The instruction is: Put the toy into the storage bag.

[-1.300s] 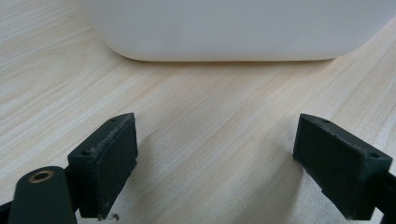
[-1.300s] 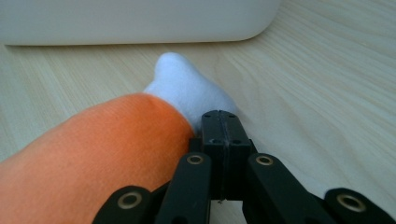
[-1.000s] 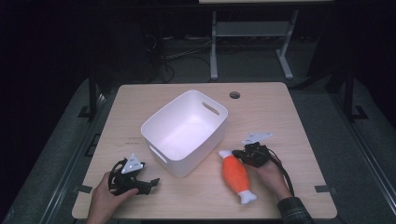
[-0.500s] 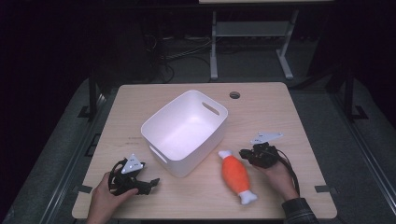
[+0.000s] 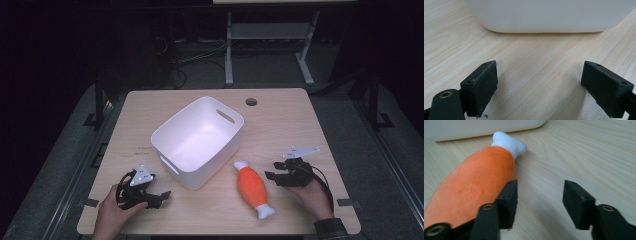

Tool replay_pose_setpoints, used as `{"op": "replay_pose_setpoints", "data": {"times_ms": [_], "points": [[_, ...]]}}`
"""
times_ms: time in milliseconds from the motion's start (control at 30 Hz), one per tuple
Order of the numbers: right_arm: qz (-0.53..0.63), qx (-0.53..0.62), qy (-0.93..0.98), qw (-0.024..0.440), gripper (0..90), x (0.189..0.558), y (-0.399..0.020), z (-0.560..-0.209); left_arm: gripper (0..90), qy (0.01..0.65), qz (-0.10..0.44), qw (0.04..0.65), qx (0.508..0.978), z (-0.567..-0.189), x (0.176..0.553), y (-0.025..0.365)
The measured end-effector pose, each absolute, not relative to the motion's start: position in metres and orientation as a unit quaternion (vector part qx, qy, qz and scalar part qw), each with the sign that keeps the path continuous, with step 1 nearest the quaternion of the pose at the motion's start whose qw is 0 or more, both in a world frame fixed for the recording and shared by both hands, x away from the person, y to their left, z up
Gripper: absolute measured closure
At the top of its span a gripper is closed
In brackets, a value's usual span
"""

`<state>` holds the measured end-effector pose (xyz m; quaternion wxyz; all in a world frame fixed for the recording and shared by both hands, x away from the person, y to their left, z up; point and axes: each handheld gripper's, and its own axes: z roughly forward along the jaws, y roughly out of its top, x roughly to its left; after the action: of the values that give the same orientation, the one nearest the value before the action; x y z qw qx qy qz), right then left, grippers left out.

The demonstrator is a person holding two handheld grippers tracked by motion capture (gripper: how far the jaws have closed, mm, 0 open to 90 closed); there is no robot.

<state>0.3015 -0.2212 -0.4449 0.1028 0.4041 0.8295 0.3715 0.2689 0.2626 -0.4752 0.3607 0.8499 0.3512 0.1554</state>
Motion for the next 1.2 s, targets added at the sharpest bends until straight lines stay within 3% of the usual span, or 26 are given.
{"op": "replay_pose_setpoints", "data": {"times_ms": [100, 267, 400, 1200], "points": [[0.375, 0.406, 0.826, 0.107, 38.0, 0.296, -0.225, -0.443, 12.9, 0.351, 0.155, 0.361, 0.850, -0.475, 0.269, 0.263], [0.389, 0.414, 0.817, 0.101, 17.4, 0.287, -0.226, -0.439, 12.9, 0.351, 0.155, 0.361, 0.850, -0.475, 0.269, 0.263], [0.389, 0.416, 0.818, 0.088, 11.7, 0.283, -0.222, -0.437, 12.9, 0.351, 0.155, 0.361, 0.850, -0.475, 0.269, 0.263], [0.403, 0.393, 0.825, 0.058, 11.0, 0.282, -0.182, -0.441, 12.9, 0.351, 0.155, 0.360, 0.850, -0.475, 0.269, 0.263]]}}
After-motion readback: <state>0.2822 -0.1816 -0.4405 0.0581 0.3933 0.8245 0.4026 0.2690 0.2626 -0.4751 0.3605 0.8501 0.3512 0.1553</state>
